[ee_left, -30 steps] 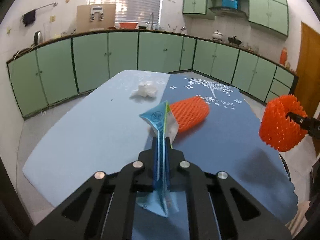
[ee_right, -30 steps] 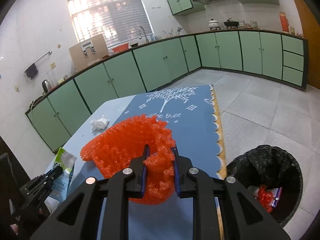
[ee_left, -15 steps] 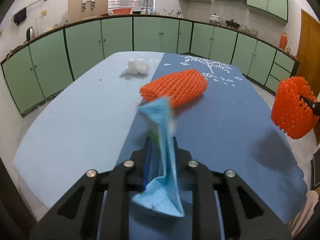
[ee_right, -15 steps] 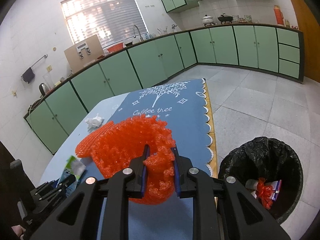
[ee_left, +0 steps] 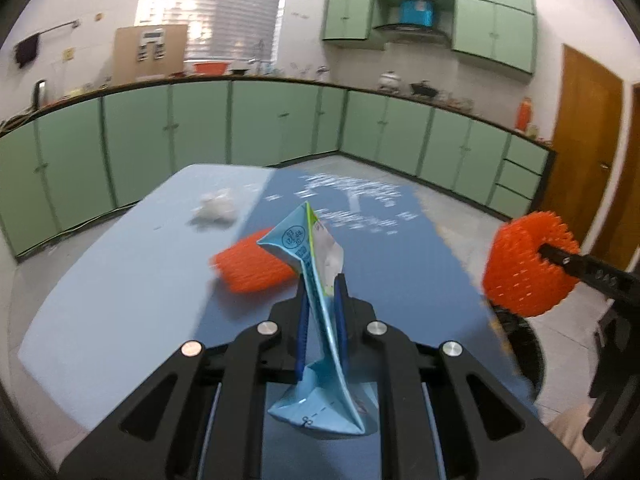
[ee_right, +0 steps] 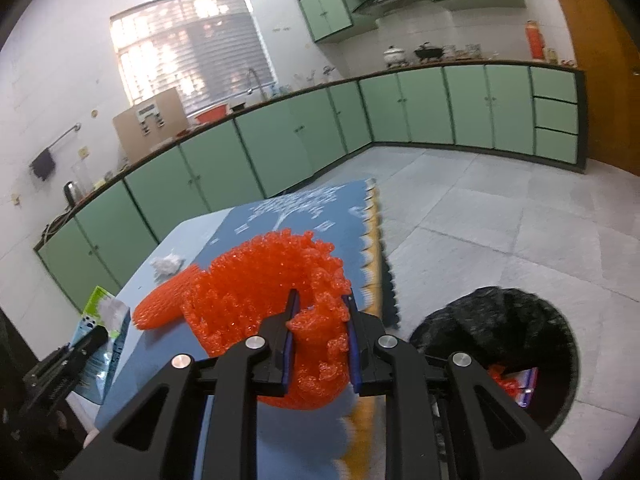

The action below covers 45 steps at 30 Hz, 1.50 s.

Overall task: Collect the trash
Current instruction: 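Carry the foam net and flattened tissue box over the bin and release both, then move both open tools back toward the last foam net and tissue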

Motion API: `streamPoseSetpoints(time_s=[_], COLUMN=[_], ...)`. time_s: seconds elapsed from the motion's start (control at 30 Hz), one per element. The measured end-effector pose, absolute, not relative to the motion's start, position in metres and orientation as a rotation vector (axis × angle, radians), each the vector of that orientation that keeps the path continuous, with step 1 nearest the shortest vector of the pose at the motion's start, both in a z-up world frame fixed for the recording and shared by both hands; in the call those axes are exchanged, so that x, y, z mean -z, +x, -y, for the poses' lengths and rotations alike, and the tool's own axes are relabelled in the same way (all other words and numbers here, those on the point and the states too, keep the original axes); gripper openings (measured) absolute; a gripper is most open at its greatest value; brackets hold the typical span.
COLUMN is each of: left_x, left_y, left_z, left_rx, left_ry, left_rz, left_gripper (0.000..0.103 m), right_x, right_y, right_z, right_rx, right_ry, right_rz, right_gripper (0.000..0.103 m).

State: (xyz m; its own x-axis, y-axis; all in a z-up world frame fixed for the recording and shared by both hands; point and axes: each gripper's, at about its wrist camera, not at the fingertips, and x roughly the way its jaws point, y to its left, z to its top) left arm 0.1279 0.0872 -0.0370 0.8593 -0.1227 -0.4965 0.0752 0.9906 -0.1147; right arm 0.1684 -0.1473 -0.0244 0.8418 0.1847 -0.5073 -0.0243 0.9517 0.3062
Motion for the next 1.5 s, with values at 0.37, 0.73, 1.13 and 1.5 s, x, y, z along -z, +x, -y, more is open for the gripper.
streamPoseSetpoints(time_s=[0.37,0.73,1.13,1.5], left_x=[0.038,0.083,0.098,0.073], left_y=[0.16,0.205,0.231,0.223], left_z=[0.073,0.189,0.22,0.199], left_rx=[0.422,0.531,0.495,0.47], left_ry=[-0.067,0.005,0.034,0.002], left_rz=[-0.535,-0.607,-0.612,-0.557], left_gripper=[0.011,0.011,0.033,0.037], right_x=[0.032,0.076,0.094,0.078], right_y=[0.142,0.145,0.161,0.155], right_z=[0.265,0.347,0.368,0.364], right_rx=[0.125,0.257,0.237,0.232], right_ry=[0.306,0.34,0.335,0.341], right_rz=[-0.555,-0.612,-0.605,-0.572], right_gripper=[0.021,0.021,0.039,0.053])
